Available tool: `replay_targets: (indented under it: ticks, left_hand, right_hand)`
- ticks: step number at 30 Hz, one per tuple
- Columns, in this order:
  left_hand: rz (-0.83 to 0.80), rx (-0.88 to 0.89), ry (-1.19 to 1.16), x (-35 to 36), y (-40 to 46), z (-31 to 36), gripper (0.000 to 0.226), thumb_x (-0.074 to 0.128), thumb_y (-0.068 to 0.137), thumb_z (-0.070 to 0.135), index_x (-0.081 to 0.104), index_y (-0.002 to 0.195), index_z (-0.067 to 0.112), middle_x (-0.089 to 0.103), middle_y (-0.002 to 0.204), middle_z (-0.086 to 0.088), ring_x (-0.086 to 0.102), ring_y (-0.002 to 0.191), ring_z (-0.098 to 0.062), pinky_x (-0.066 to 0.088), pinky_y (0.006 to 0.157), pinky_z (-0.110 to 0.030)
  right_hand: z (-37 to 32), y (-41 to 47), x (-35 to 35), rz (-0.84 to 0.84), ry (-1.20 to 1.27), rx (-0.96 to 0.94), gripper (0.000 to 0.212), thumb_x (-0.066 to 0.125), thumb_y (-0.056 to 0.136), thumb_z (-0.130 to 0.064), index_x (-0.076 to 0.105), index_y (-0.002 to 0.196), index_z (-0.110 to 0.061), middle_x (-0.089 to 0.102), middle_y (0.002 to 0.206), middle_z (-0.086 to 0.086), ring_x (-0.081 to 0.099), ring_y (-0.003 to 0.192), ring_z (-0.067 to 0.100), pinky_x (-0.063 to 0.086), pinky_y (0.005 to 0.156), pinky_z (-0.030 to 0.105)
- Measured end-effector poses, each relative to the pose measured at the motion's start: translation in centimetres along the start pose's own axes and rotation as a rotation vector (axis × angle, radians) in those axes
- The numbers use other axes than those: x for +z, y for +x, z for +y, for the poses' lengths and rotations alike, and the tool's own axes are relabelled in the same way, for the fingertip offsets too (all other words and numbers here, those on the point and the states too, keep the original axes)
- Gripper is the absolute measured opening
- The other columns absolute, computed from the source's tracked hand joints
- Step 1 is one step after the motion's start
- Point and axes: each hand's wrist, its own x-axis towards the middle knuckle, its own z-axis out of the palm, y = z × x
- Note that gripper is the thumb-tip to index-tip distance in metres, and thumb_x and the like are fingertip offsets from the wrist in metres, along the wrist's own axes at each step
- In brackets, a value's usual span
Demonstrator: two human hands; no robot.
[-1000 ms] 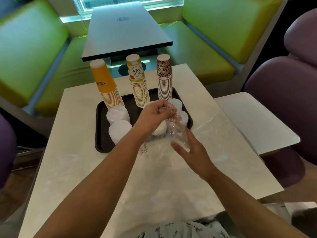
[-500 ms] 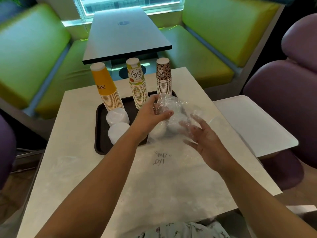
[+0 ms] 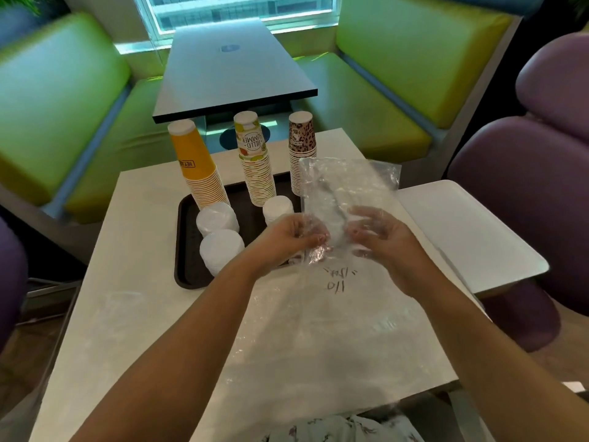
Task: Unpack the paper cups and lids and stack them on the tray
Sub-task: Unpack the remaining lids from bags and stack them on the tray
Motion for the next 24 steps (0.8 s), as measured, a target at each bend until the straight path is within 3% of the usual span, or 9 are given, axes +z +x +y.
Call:
replay_targets:
  ticks: [3, 6, 9, 11, 13, 16, 18, 21, 24]
  left_hand:
    - [0.059, -0.100, -0.243, 0.7, 0.2, -0.4, 0.023, 0.058, 0.090, 0.009, 0.060, 0.113, 0.010, 0.070, 0.100, -0.011, 0.067, 0.090, -0.022, 0.055, 0.081, -0.032]
    - [0.000, -0.106, -0.261, 1.5, 0.2, -0.6, 0.040, 0.066, 0.084, 0.003, 0.055, 0.121, 0.014, 0.065, 0.112, -0.016, 0.068, 0.096, -0.026, 0.055, 0.085, -0.036]
    - [0.010, -0.112, -0.412, 1.9, 0.3, -0.2, 0.038, 0.056, 0.088, -0.006, 0.055, 0.122, 0.011, 0.066, 0.099, -0.013, 0.068, 0.077, -0.014, 0.056, 0.064, -0.022]
    - [-0.003, -0.122, -0.540, 1.9, 0.5, 0.1, 0.037, 0.051, 0.089, -0.007, 0.058, 0.121, 0.011, 0.067, 0.106, -0.014, 0.066, 0.083, -0.017, 0.058, 0.064, -0.024]
    - [-0.011, -0.116, -0.602, 1.8, 0.6, 0.4, 0.031, 0.049, 0.090, -0.008, 0.066, 0.108, 0.011, 0.069, 0.106, -0.011, 0.067, 0.085, -0.018, 0.057, 0.068, -0.027]
    - [-0.054, -0.088, -0.586, 1.5, 0.4, 1.2, 0.041, 0.046, 0.092, -0.008, 0.075, 0.074, 0.014, 0.073, 0.095, -0.002, 0.070, 0.084, -0.019, 0.058, 0.069, -0.030]
    - [-0.062, -0.075, -0.572, 1.2, 0.4, 1.4, 0.048, 0.045, 0.092, -0.010, 0.073, 0.060, 0.013, 0.072, 0.101, -0.001, 0.068, 0.097, -0.025, 0.059, 0.076, -0.037]
    - [-0.006, -0.069, -0.556, 0.8, 0.6, 1.2, 0.050, 0.045, 0.090, -0.013, 0.070, 0.054, 0.011, 0.070, 0.106, -0.005, 0.064, 0.108, -0.032, 0.053, 0.087, -0.049]
    - [0.051, -0.021, -0.470, 0.5, 0.6, 0.9, 0.055, 0.042, 0.088, -0.018, 0.070, 0.052, 0.012, 0.068, 0.111, -0.007, 0.059, 0.114, -0.032, 0.049, 0.095, -0.053]
  right_hand:
    - [0.8, -0.3, 0.0, 0.026, -0.053, 0.045, 0.022, 0.068, 0.082, -0.008, 0.065, 0.098, -0.024, 0.072, 0.084, -0.007, 0.066, 0.080, 0.010, 0.054, 0.069, 0.025]
    - [1.0, -0.3, 0.0, 0.121, 0.031, 0.023, 0.021, 0.063, 0.087, -0.005, 0.063, 0.100, -0.021, 0.071, 0.087, -0.004, 0.066, 0.082, 0.013, 0.054, 0.068, 0.025]
    - [0.5, -0.2, -0.3, 0.076, 0.175, 0.044, 0.029, 0.052, 0.090, 0.005, 0.059, 0.109, -0.016, 0.070, 0.085, -0.007, 0.067, 0.072, 0.006, 0.052, 0.058, 0.019]
    - [0.1, 0.0, -0.6, 0.053, 0.265, 0.047, 0.030, 0.046, 0.091, 0.008, 0.061, 0.100, -0.016, 0.070, 0.078, -0.014, 0.063, 0.062, 0.001, 0.049, 0.053, 0.017]
    - [0.2, 0.1, -1.0, 0.068, 0.328, 0.068, 0.030, 0.050, 0.090, 0.004, 0.067, 0.086, -0.020, 0.070, 0.077, -0.014, 0.061, 0.063, 0.002, 0.048, 0.054, 0.017]
    - [0.1, 0.1, -1.6, -0.020, 0.423, 0.037, 0.012, 0.081, 0.067, -0.022, 0.069, 0.065, -0.021, 0.071, 0.088, -0.005, 0.067, 0.086, 0.013, 0.057, 0.066, 0.024]
    - [0.4, 0.3, -2.1, -0.113, 0.407, 0.012, 0.029, 0.090, 0.050, -0.031, 0.064, 0.055, -0.018, 0.066, 0.098, 0.000, 0.064, 0.097, 0.018, 0.058, 0.071, 0.030]
    - [0.4, 0.1, -2.4, -0.064, 0.364, 0.030, 0.019, 0.069, 0.064, -0.016, 0.059, 0.048, -0.018, 0.065, 0.097, 0.000, 0.062, 0.097, 0.022, 0.058, 0.071, 0.030]
    - [0.1, 0.0, -3.0, -0.082, 0.389, 0.125, 0.010, 0.068, 0.067, -0.028, 0.068, 0.065, -0.018, 0.066, 0.110, 0.007, 0.063, 0.106, 0.026, 0.057, 0.082, 0.037]
